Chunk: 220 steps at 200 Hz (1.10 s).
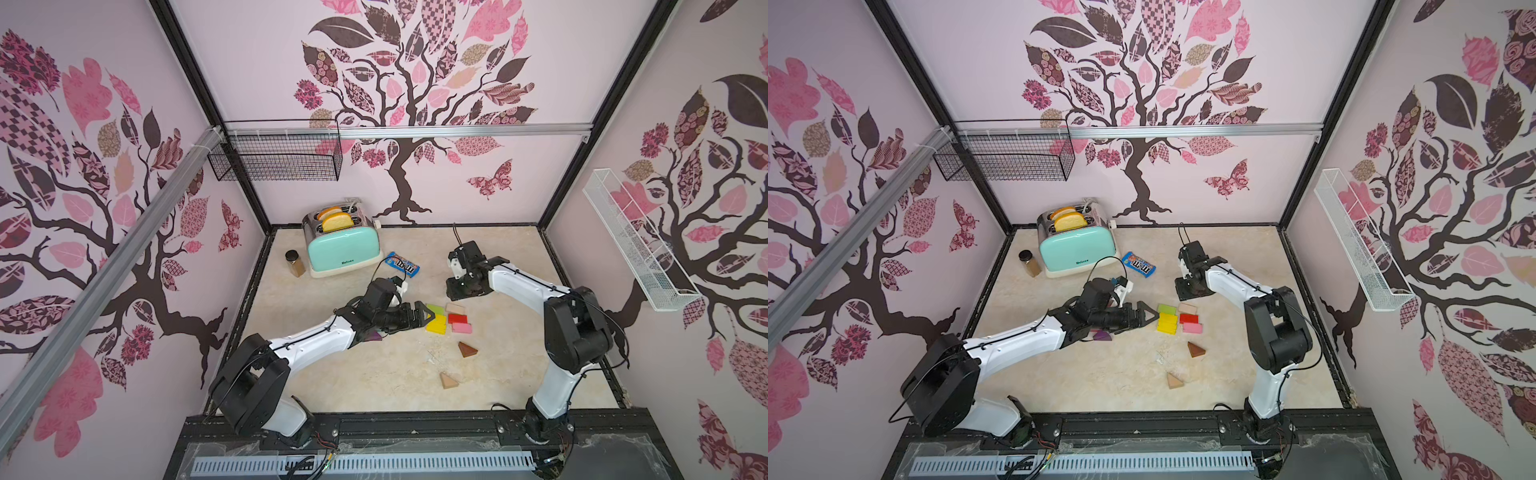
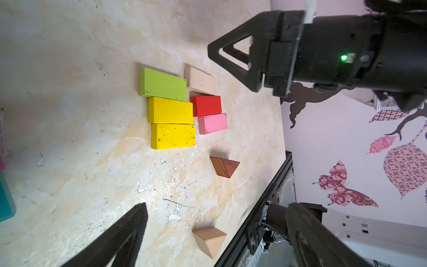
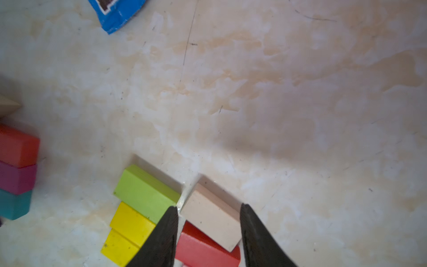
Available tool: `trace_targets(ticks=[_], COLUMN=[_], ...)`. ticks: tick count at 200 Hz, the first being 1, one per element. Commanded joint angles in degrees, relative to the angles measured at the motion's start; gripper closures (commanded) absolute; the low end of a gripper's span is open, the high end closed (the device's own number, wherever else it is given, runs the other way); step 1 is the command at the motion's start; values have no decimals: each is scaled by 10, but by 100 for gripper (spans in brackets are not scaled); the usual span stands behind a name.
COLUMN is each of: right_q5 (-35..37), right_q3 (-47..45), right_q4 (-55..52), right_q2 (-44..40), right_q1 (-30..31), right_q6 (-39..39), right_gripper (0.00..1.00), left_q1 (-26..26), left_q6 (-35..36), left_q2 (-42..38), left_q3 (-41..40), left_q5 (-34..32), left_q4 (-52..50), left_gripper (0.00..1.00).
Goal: Assemble a piece of candy with building blocks
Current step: Adjust the building blocks at the center of the board.
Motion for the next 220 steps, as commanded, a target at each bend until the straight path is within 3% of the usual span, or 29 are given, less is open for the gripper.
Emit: trace_targets(ticks=[1,48,81,220], right_q5=[37,66,49,39], right_q3=[32,52,44,-16], right_q4=[-12,-11,-5,7], right_q2=[26,69,79,38], right_q1=[-2,-2,-1,9], right_q6=[-22,-37,-41,-46], right_gripper=[53,54,55,59], left_q1=[3,3,4,14], left_q6=[13,12,10,3], left_q2=[-1,11,14,6], left_q3=[11,17,12,-7], left_q5=[-6,-3,-1,4], left_q4=[-11,-4,3,14], left_gripper=[2,2,2,2])
